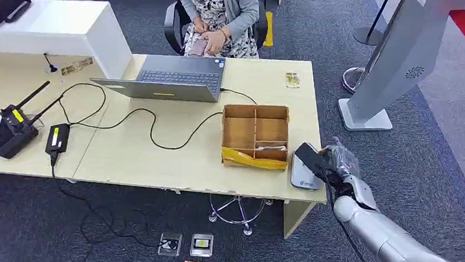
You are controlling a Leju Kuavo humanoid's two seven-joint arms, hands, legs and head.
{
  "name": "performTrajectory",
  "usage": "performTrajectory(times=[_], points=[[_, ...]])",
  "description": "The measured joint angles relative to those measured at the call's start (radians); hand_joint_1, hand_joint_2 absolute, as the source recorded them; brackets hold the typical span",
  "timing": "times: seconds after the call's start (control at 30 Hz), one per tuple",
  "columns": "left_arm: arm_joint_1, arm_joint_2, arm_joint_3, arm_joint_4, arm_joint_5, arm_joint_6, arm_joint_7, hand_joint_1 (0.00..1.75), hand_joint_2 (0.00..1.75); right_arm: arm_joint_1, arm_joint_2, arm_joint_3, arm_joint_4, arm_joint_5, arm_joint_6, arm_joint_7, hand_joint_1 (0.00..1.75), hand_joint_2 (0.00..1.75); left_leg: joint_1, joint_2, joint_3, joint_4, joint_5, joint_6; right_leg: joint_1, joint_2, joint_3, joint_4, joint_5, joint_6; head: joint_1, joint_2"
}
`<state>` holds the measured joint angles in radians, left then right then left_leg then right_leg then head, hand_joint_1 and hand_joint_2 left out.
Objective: Pass the card to the sensor for recognition and then transmit it.
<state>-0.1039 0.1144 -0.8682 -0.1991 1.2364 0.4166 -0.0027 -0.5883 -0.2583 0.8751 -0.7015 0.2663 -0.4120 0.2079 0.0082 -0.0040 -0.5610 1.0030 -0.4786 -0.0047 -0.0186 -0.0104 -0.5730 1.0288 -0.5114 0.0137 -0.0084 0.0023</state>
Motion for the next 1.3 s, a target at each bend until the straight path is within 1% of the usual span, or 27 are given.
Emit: performTrajectory(times=[0.17,0.27,0.37,0.57,0.83,1.1,1.2,1.3], points=[[0.0,0.0,0.0,0.0,0.001,-0.014,-0.013,0.0,0.0,-0.008,-0.004,0.0,-0.026,0.042,-0.001,0.047,1.75,1.75,0.0,0.0,0.0,0.0,0.0,0.0,0.0,0.0,0.0,0.0,0.0,0.0,0.0,0.0],[0.0,0.0,0.0,0.0,0.023,-0.018,-0.024,0.0,0.0,-0.03,-0.015,-0.001,-0.055,0.065,0.003,0.069,1.75,1.75,0.0,0.0,0.0,0.0,0.0,0.0,0.0,0.0,0.0,0.0,0.0,0.0,0.0,0.0],[0.0,0.0,0.0,0.0,0.027,-0.019,-0.032,0.0,0.0,-0.068,-0.02,-0.001,-0.078,0.093,0.006,0.074,1.75,1.75,0.0,0.0,0.0,0.0,0.0,0.0,0.0,0.001,0.0,0.0,0.0,0.0,0.0,0.0],[0.0,-0.001,0.0,0.0,0.013,-0.029,-0.04,0.0,0.0,-0.178,-0.027,-0.001,-0.116,0.15,0.025,0.098,1.75,1.75,0.0,0.001,0.0,0.0,0.0,0.0,0.0,0.001,-0.001,0.0,0.001,0.0,0.0,0.0],[-0.001,-0.002,-0.003,0.0,-0.042,-0.053,-0.04,0.0,0.0,-0.259,-0.034,-0.001,-0.138,0.195,0.05,0.14,1.75,1.75,0.0,0.001,0.0,0.0,0.0,0.0,0.0,0.001,-0.001,0.0,0.001,0.0,0.0,0.0],[-0.009,-0.002,-0.005,0.0,-0.061,-0.053,-0.04,0.0,0.0,-0.3,-0.029,-0.001,-0.137,0.214,0.055,0.143,1.75,1.75,0.0,0.0,0.0,0.0,0.0,0.0,0.0,0.001,-0.001,0.0,0.001,0.0,0.0,0.0],[-0.017,-0.002,-0.006,0.0,-0.07,-0.051,-0.032,0.0,0.0,-0.31,-0.013,-0.001,-0.13,0.228,0.064,0.167,1.75,1.75,0.0,0.001,0.0,0.0,0.0,0.0,0.0,0.001,0.0,0.0,0.001,0.0,0.0,0.0],[-0.019,-0.003,-0.013,0.0,-0.071,-0.052,-0.015,0.0,0.0,-0.313,0.013,-0.001,-0.111,0.237,0.059,0.162,1.75,1.75,0.0,0.001,0.0,0.0,0.0,0.0,0.0,0.001,-0.001,0.0,0.001,0.0,0.0,0.0]])
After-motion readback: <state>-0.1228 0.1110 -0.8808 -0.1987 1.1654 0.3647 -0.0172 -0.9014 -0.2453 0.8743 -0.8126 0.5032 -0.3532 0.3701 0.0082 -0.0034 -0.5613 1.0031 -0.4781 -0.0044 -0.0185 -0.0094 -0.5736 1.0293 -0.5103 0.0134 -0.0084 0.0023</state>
